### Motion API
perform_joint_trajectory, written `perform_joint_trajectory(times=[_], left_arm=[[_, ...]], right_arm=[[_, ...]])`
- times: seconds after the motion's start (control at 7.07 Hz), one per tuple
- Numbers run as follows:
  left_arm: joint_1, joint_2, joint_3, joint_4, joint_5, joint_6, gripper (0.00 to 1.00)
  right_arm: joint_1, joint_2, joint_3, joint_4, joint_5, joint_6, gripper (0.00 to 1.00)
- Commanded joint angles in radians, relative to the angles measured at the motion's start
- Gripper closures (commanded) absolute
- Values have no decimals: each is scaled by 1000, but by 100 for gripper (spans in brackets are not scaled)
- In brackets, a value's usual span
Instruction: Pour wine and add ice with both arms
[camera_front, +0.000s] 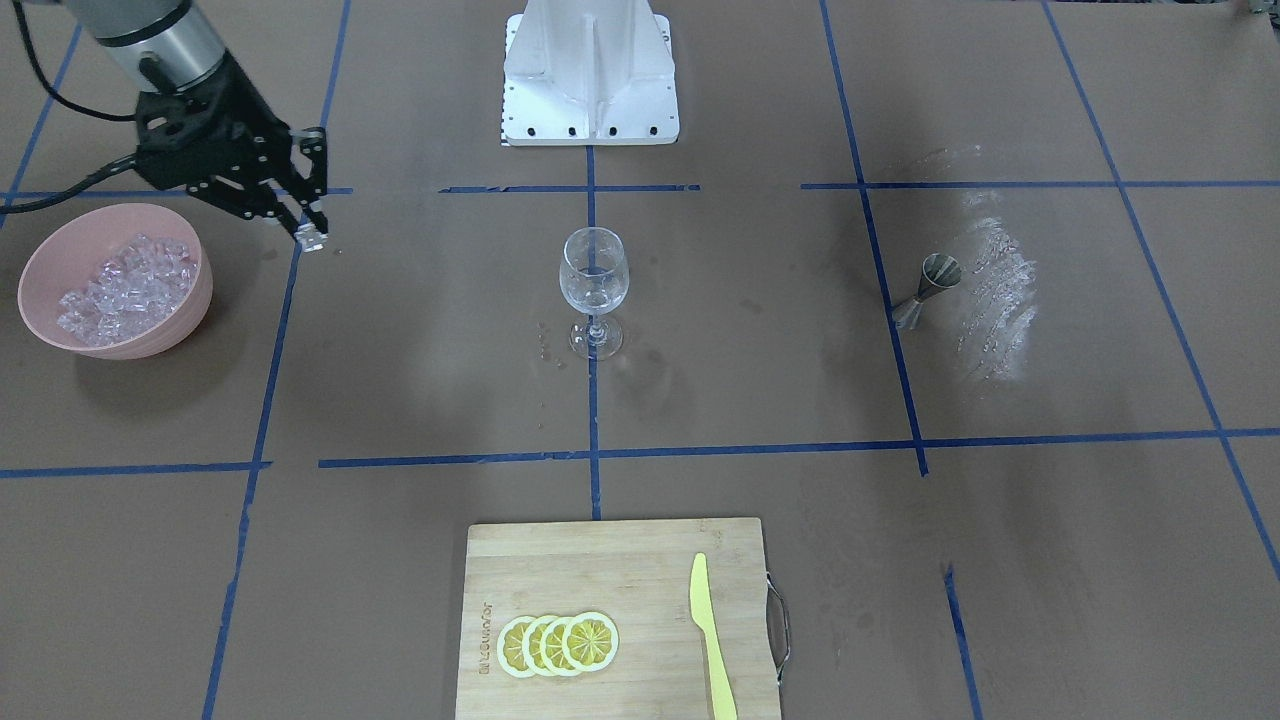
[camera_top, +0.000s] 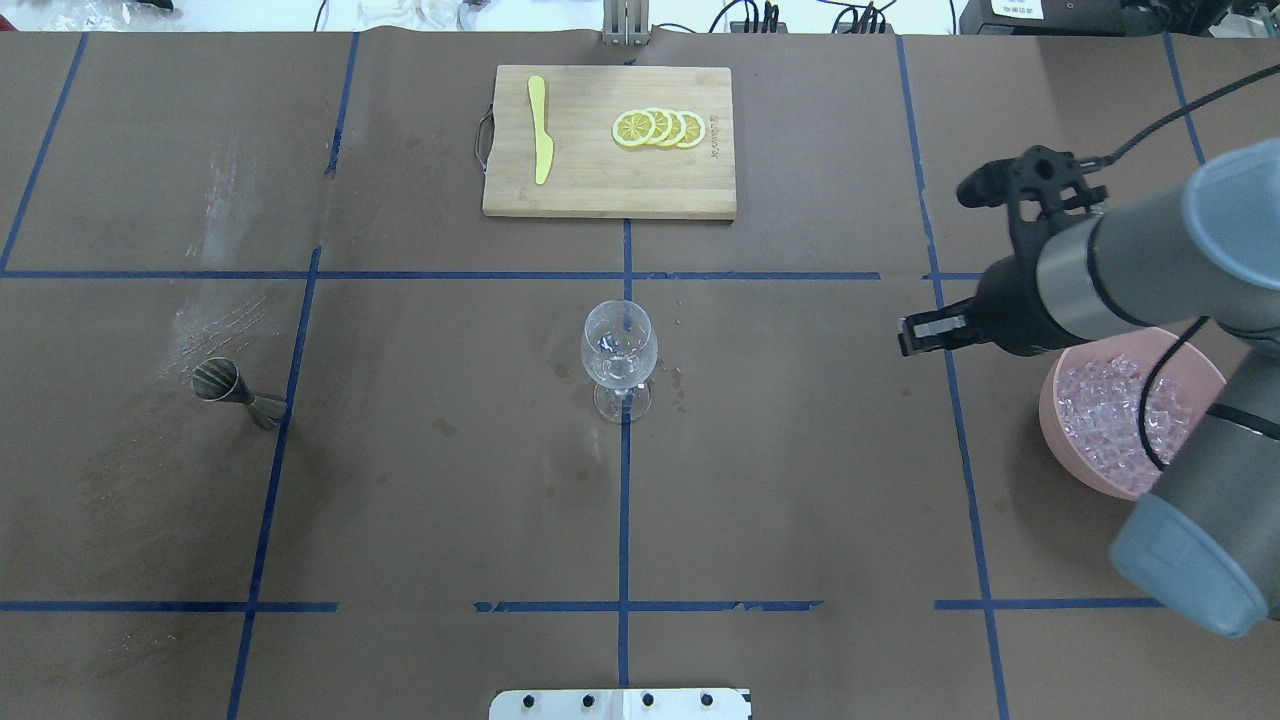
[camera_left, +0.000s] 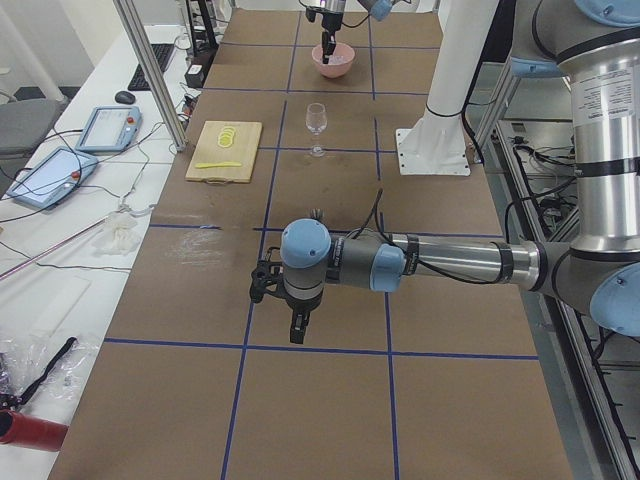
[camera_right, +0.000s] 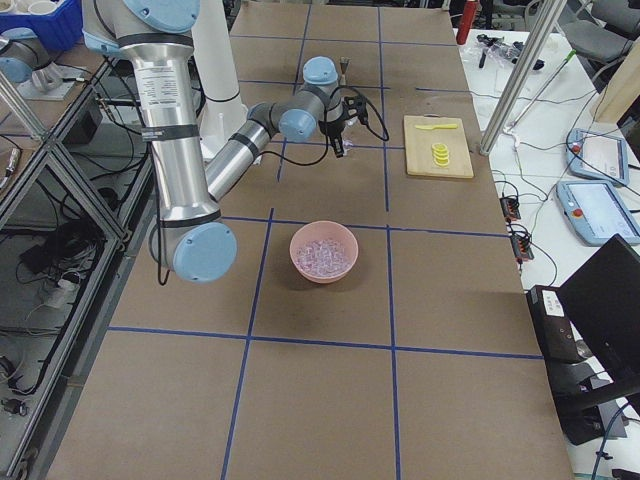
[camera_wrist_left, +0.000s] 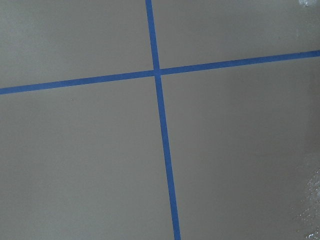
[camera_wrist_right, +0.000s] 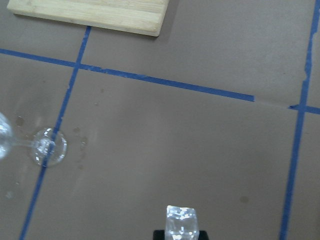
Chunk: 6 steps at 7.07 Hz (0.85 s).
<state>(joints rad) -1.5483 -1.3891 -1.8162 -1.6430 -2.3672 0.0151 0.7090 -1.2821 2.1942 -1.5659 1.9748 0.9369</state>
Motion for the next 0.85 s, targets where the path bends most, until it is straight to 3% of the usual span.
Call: perform_joint_trajectory(times=[0.0,0.28,0.42,0.71], left_arm=[[2,-4,-5,-1,0,0,0],[4,-7,-5,-4,0,0,0],[4,-7,-3,-4,0,0,0],[4,-8,-3,-4,0,0,0]], right_arm=[[-118,313,-43,-275,-112,119,100],[-170,490,-202,-284,-184,180,100],[-222,527,-233,-279,-265,222,100],[-241,566,-287,-278,-290,229,100]])
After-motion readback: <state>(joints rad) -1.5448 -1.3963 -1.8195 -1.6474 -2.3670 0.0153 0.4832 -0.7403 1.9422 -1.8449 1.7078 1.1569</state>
